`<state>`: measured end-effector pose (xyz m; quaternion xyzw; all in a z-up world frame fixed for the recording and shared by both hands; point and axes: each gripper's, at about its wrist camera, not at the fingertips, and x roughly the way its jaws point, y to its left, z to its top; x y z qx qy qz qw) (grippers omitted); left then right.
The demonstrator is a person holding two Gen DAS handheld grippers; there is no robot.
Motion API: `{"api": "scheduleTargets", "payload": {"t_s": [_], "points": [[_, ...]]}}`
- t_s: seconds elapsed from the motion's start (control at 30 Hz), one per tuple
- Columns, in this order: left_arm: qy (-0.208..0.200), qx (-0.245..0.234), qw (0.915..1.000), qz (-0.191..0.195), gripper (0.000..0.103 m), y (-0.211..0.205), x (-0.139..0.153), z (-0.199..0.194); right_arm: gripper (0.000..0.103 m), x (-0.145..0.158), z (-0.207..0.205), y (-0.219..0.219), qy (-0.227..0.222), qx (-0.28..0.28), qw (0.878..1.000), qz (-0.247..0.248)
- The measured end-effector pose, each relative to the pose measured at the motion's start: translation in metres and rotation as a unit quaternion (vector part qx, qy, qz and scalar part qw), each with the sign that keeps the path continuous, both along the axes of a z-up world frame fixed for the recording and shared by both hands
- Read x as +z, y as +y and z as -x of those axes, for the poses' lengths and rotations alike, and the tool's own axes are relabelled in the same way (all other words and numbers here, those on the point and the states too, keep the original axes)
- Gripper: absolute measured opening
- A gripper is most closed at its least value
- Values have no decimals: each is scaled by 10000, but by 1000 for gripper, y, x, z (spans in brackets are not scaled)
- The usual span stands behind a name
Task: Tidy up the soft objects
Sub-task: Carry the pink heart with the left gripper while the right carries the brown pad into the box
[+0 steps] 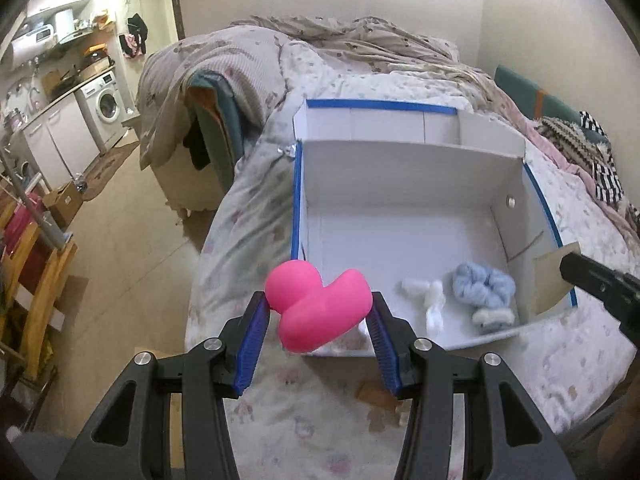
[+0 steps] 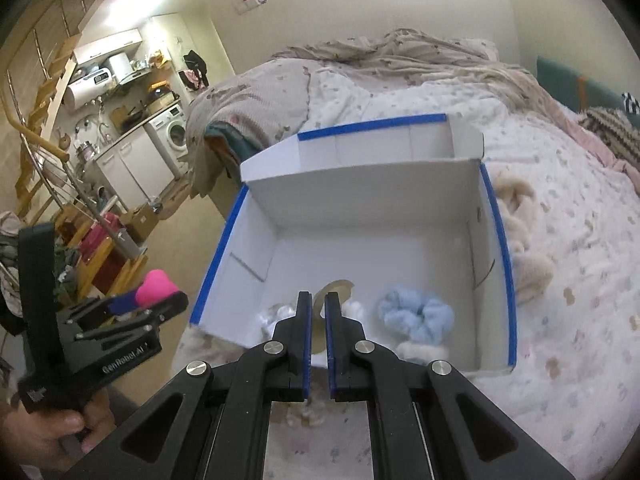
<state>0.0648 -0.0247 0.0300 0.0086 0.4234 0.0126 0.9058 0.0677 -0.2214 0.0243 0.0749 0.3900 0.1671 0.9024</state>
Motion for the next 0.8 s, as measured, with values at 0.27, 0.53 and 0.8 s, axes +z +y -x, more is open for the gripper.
{"api": "scheduleTargets", "payload": {"t_s": [0.27,0.53,0.8], "points": [[40,-174,9997,-169,46,-16,-5,-42,8,1,-32,-3,-96,-94,9999,65],[175,-410,9989,-161,46,-30,-40,-70,8,-23,-59,-7,154,-219,9994,213],[405,-563,9976,16,46,-32,-63,-85,8,-58,-72,-8,617,-312,9972,277]]}}
